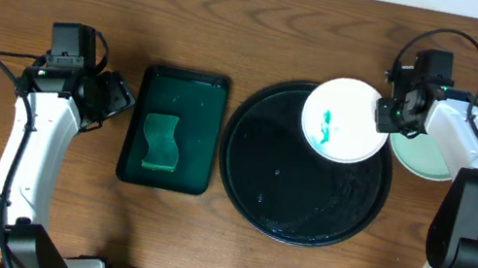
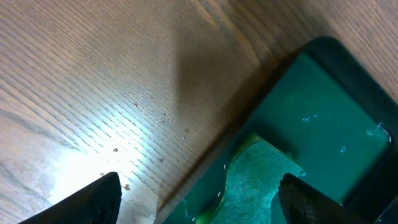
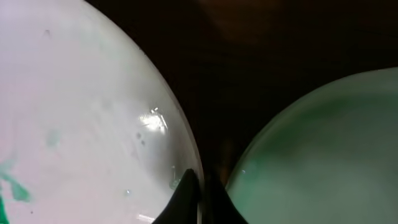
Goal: Clean dirty plates on tray and stack at the side
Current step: 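Grasp the white plate rim and drag it onto the black tray center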
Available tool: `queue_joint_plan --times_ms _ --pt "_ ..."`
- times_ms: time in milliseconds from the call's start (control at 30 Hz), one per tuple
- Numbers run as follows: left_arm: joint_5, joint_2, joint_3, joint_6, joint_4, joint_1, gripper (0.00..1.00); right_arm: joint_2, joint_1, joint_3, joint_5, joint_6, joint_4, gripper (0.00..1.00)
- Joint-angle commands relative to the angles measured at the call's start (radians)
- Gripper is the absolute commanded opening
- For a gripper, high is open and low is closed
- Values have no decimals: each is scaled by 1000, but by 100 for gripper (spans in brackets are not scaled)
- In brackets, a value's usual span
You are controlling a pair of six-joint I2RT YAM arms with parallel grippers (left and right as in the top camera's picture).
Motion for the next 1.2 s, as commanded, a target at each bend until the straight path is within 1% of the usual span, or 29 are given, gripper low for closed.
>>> queue_joint_plan --times_ms 0,133,300,500,600,767,967,1167 --pt "-12 -3 17 -4 -2 5 81 -20 8 17 10 20 -8 1" --pt "-12 -3 17 -4 -2 5 81 -79 13 17 -61 95 -35 1" --pt "-12 -3 17 -4 -2 5 81 -142 30 17 -174 148 -128 1" --pt "-12 -3 17 -4 -2 5 81 -150 65 16 -196 196 -266 1" --pt "-12 -3 17 -4 -2 5 81 -150 79 16 -196 230 -295 1" --pt "-12 -3 17 -4 -2 5 81 -150 87 14 -195 270 -290 1" --pt "-12 -3 17 -4 -2 5 81 -150 87 -7 -191 269 -244 1" --pt "-12 -3 17 -5 -2 5 81 -150 87 -104 -166 269 -161 1"
